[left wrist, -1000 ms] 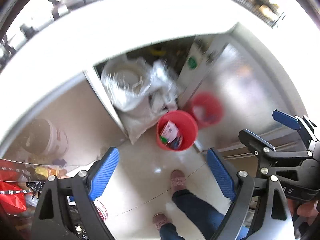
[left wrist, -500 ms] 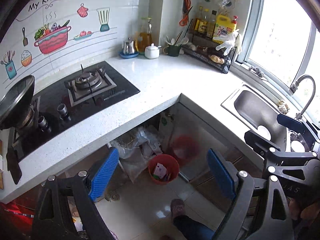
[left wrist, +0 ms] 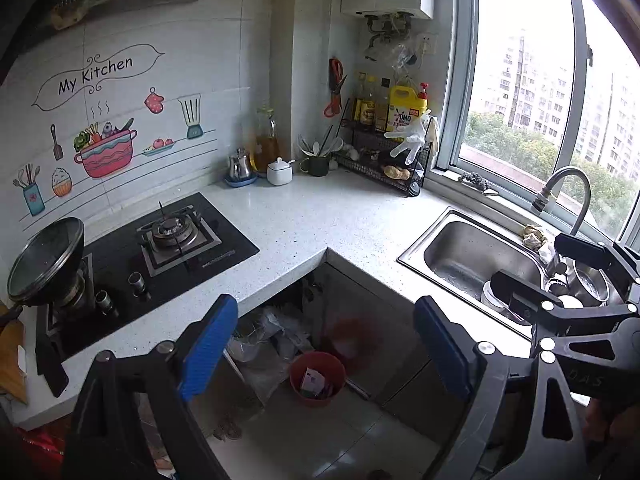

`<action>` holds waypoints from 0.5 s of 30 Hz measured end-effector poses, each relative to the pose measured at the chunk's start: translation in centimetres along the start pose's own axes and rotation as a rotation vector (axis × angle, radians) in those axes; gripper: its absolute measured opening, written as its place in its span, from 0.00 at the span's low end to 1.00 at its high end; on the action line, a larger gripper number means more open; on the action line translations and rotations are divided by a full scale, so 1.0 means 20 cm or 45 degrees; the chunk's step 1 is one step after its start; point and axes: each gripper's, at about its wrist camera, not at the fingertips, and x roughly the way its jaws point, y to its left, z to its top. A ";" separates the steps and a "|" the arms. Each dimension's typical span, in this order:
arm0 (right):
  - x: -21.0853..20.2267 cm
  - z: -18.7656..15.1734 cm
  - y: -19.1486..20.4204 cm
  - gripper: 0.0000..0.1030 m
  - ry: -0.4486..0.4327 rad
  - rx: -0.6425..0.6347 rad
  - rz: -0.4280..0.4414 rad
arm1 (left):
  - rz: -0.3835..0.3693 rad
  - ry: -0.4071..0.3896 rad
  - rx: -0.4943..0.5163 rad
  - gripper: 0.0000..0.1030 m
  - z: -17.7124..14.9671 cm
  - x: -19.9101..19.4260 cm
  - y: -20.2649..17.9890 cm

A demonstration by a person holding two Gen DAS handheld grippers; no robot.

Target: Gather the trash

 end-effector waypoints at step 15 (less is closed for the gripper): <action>-0.14 -0.09 -0.01 0.90 -0.048 0.032 0.005 | 0.022 -0.035 0.013 0.86 -0.08 -0.13 -0.08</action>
